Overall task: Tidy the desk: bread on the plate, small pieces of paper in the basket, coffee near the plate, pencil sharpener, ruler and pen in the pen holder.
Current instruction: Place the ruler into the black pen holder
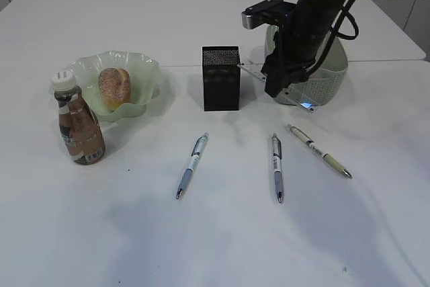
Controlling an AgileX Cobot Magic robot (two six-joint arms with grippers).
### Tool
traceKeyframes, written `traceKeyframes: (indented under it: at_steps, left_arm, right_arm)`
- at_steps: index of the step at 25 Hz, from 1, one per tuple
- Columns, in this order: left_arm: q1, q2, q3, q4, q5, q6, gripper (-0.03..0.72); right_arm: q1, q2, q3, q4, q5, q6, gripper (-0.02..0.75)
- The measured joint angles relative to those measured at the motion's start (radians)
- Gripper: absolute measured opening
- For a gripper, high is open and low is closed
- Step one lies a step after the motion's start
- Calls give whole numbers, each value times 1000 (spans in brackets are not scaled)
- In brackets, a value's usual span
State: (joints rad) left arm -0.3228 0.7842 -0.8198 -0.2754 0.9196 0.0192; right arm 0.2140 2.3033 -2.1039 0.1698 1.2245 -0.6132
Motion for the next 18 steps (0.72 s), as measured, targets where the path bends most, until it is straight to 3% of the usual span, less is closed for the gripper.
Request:
traceKeyframes:
  at_steps: [18]
  left_arm:
    - [0,0,0,-3,-39,0,448]
  right_arm:
    - [0,-64,-1,2,2,175,303]
